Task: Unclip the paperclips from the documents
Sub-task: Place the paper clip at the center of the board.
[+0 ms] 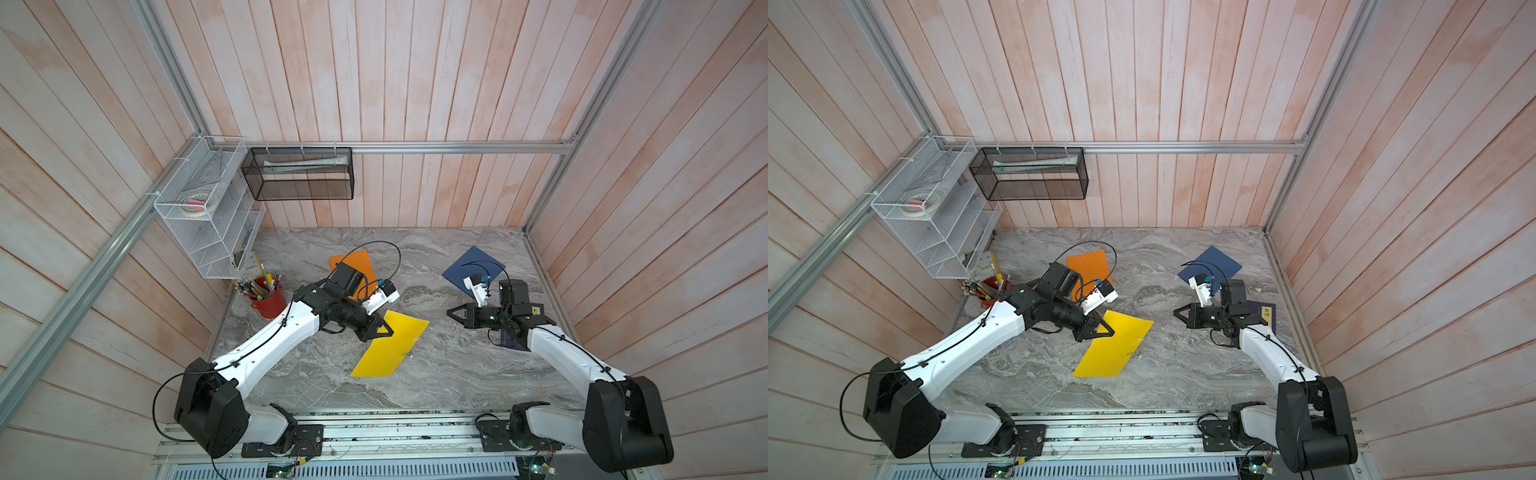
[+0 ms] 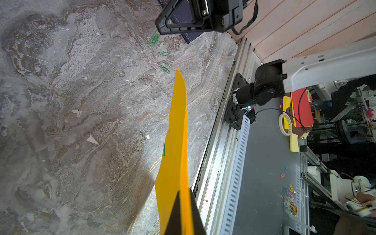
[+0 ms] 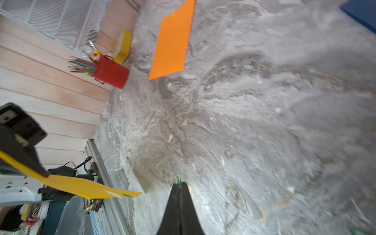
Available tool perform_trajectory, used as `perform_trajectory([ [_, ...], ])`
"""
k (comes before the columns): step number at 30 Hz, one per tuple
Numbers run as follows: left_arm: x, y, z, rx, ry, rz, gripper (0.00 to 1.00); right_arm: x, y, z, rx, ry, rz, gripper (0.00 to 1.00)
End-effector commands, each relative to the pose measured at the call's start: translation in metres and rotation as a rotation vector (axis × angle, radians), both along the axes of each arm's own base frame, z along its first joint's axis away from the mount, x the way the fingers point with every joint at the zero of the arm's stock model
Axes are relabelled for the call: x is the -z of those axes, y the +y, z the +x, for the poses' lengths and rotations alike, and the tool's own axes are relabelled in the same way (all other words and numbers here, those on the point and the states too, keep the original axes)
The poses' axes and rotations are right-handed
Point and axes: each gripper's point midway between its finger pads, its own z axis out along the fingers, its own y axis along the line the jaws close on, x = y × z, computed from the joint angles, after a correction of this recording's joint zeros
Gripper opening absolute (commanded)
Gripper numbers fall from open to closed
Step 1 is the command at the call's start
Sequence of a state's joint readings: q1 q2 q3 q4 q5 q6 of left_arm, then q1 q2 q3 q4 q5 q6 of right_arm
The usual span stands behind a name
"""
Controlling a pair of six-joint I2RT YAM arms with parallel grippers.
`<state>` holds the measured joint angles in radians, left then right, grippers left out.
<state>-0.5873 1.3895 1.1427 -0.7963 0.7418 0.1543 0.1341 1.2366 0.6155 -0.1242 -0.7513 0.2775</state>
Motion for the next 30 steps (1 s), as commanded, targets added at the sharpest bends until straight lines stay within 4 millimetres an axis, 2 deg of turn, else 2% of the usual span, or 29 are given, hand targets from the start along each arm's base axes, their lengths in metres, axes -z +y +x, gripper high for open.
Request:
perform_trajectory([
  [1, -0.005, -0.001, 0.009, -0.003, -0.039, -0.005, 0.0, 0.032, -0.027, -0.003, 0.141, 0.111, -0.074, 0.02],
  [6, -0.006, -0.001, 0.009, -0.005, -0.045, -0.008, 0.0, 0.062, -0.047, -0.013, 0.229, 0.199, -0.129, 0.02],
  [15, -0.006, 0.0, 0.009, -0.015, -0.053, -0.008, 0.0, 0.09, -0.069, -0.015, 0.313, 0.295, -0.231, 0.02],
  [19, -0.007, 0.001, 0.009, -0.019, -0.057, -0.009, 0.0, 0.095, -0.074, -0.015, 0.33, 0.318, -0.267, 0.04],
  [23, -0.007, 0.002, 0.009, -0.025, -0.061, -0.01, 0.0, 0.096, -0.077, -0.015, 0.339, 0.332, -0.284, 0.13],
  [30, -0.009, 0.0, 0.011, -0.026, -0.067, -0.017, 0.0, 0.085, -0.081, -0.012, 0.361, 0.306, -0.298, 0.27],
])
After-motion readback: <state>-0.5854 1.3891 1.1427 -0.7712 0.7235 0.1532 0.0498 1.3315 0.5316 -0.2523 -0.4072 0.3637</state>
